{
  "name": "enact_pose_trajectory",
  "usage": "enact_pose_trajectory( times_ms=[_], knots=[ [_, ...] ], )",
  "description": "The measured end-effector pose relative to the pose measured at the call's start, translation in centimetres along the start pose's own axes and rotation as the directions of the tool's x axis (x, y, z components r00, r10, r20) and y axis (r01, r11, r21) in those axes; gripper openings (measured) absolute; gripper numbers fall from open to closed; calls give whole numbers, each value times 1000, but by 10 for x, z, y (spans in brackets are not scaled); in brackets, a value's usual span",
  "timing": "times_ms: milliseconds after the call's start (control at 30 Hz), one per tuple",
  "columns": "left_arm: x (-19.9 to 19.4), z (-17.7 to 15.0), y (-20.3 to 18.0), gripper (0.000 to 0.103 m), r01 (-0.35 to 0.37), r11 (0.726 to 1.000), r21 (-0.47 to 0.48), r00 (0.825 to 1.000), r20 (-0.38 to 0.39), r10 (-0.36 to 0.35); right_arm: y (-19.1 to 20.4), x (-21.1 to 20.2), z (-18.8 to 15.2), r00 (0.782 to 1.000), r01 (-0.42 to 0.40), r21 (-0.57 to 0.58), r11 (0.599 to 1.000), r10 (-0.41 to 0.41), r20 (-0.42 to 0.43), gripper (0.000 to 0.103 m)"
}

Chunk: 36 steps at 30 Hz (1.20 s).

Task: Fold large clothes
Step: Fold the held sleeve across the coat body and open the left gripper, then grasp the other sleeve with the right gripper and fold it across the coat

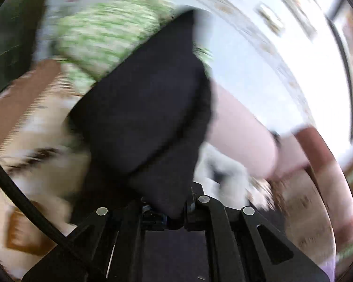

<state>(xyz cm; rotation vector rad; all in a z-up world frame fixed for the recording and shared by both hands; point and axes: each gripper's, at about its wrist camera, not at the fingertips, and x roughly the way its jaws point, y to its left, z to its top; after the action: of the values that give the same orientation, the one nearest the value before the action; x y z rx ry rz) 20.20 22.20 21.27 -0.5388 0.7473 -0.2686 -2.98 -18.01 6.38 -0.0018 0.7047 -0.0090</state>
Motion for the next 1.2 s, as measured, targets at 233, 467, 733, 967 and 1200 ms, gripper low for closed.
enact_pose_trajectory(
  times_ms=[233,467,733,967,1200],
  knots=[
    [80,-103,-131,29,49,965,257,988,-156,-9,-75,3,13,1000,14,238,971,-18,16,84],
    [106,-190,-135,64,25,954,299,963,-263,57,-127,16,10,999,-18,379,925,33,-32,86],
    [12,-221,-88,76,-121,961,250,984,-98,150,-111,80,40,970,-174,408,896,227,-84,94],
    [-43,-230,-47,76,-412,879,239,911,116,396,-50,181,76,936,-154,337,929,246,-251,93],
    [-60,-234,-13,76,-546,805,231,838,148,526,-45,146,101,917,-271,347,898,350,-189,6]
  ],
)
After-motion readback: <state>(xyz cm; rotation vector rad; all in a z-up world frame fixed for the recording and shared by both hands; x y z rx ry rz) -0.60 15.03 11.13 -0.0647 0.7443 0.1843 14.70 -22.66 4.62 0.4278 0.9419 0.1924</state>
